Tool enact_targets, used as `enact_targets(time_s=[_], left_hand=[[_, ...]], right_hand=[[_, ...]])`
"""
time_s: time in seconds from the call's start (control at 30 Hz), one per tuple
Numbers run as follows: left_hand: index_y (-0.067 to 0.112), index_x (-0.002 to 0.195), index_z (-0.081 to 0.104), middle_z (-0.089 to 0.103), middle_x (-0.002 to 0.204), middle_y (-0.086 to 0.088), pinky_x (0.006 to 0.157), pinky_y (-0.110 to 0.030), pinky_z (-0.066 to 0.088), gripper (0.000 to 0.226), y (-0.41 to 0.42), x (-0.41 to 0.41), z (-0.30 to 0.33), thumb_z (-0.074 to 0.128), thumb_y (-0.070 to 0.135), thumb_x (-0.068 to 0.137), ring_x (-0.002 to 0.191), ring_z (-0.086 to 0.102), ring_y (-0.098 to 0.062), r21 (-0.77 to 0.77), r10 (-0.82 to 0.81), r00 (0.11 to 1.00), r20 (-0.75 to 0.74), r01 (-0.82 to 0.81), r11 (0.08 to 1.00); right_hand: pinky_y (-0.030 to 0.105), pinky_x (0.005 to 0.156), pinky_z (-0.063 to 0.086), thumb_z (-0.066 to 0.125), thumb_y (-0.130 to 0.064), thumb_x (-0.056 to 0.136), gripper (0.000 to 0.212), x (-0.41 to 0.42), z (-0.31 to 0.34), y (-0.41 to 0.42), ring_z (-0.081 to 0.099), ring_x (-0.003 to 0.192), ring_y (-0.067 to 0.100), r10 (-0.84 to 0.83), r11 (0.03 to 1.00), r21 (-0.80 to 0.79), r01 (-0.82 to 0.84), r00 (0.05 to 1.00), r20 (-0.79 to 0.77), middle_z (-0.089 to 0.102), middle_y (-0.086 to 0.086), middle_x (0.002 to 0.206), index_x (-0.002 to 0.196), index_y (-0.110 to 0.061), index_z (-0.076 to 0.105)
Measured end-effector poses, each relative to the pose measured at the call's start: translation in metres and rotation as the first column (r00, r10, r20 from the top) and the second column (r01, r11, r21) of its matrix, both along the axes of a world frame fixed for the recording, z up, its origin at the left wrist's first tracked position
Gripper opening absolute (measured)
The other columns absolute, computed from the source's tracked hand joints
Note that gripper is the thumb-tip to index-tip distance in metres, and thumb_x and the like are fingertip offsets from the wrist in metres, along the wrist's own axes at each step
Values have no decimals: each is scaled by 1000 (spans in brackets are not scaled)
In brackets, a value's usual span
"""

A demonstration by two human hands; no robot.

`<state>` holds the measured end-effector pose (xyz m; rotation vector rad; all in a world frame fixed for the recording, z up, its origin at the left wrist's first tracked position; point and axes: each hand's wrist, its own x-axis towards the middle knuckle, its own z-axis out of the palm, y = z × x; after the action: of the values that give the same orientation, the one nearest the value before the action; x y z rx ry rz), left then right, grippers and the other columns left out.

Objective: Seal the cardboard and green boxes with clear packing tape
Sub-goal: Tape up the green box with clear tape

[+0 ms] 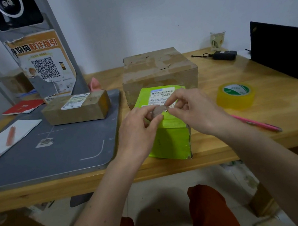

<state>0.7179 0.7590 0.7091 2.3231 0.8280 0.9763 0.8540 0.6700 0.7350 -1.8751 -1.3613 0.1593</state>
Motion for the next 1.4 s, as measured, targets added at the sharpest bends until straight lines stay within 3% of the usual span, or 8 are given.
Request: enact_targets(time_s=[0.17,0.43,0.5,0.6,1.07,1.13,1.27,1.4], left_hand=[[20,107,69,44,100,2,93,-30,35,27,3,7,0,51,38,98,108,40,-20,20,39,986,-165,-36,999],[19,86,66,52,111,-10,95,-35,33,29,15,24,18,44,28,102,116,41,-30,-11,-14,890,-455,10,1000],[24,67,58,56,94,-9,79,-32,35,32,20,24,25,53,26,98,104,49,-29,-66,-65,894,-443,40,997],[13,78,74,66,78,-3,66,-29,40,15,22,18,36,68,18,90,79,57,-16,-188,-141,935,-326,82,979],[25,71,72,65,72,11,82,-40,53,13,18,26,39,76,21,83,85,65,-15,-98,-62,940,-335,31,995],[26,70,69,64,75,10,80,-39,52,16,16,25,29,74,19,83,82,64,-16,-36,0,969,-247,-9,999],[10,92,74,72,91,-4,80,-30,48,17,-6,4,-17,59,19,93,87,66,-25,394,39,997,71,-64,917],[1,123,66,65,127,-12,106,-44,44,38,-19,-5,-49,50,25,97,121,60,-24,511,-24,996,-81,62,858]], right_hand=[[25,60,39,61,-21,91,13,-2,6,0,55,66,5,-51,993,-100,60,995,87,62,-10,69,89,-19,74],[32,72,46,59,-17,91,15,-3,9,3,55,78,16,-58,984,-160,81,988,145,57,-10,68,89,-16,74],[29,70,41,59,-16,92,15,-2,7,5,49,77,13,-70,985,-151,88,990,125,46,-15,64,96,-17,73],[30,73,44,60,-13,91,15,-2,4,7,51,80,12,-88,986,-133,102,990,111,46,-17,68,99,-18,71],[29,70,44,59,-6,89,17,-5,-1,4,54,76,11,-104,989,-100,112,991,80,53,-15,66,90,-18,71],[31,72,47,59,-6,89,16,-6,-3,5,56,77,11,-116,990,-73,121,991,73,55,-14,69,87,-18,70],[29,70,48,60,-3,88,18,-6,-10,5,54,71,7,-140,990,-16,141,988,57,56,-14,71,81,-19,66],[23,69,44,57,-2,88,21,-5,-16,8,52,75,6,-154,988,29,153,986,66,51,-18,72,83,-21,65]])
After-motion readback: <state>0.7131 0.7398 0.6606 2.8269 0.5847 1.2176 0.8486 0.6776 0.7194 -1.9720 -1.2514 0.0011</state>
